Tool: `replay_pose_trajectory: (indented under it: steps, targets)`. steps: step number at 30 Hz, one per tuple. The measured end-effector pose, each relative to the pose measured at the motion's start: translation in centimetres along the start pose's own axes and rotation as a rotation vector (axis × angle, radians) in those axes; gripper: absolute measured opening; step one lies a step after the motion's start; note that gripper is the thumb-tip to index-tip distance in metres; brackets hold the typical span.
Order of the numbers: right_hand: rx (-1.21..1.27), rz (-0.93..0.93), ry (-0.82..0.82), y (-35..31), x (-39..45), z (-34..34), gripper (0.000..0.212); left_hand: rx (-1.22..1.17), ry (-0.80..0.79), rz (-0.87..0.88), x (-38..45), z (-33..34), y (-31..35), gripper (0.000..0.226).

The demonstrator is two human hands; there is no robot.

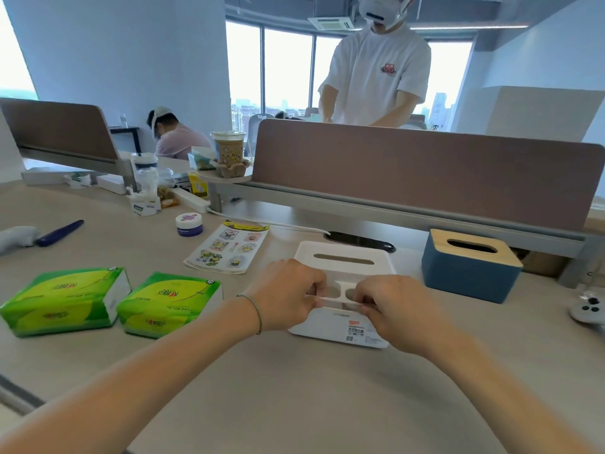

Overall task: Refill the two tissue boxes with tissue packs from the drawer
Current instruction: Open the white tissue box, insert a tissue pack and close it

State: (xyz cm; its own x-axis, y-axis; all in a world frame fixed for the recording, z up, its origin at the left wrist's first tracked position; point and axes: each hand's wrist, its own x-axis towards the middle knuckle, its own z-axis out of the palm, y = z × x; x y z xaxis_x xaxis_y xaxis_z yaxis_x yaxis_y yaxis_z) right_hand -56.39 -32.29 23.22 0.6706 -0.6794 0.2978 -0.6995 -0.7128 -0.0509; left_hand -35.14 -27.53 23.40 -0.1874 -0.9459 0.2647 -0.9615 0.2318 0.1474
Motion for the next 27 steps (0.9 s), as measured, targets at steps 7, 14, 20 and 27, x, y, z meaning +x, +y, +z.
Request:
replay_pose_trajectory:
  steps: [7,14,20,27]
  targets:
    - [-0.065,-0.05,0.155,-0.5,0.1,-1.5,0.009,0.132,0.183,0.049,0.1,-2.8,0.4,0.008]
    - [-0.012,-0.135,0.25,-3.2,3.6,-2.7,0.019,0.206,0.251,0.034,-1.5,-6.7,-2.1,0.006]
    - [0.056,-0.239,0.157,-7.7,11.4,-0.8,0.037,0.235,0.219,-0.102,-2.3,-8.3,-10.3,0.008]
    - [0.033,-0.277,0.026,-10.7,20.3,3.9,0.027,0.284,0.104,-0.197,-1.3,-6.8,-19.1,0.009]
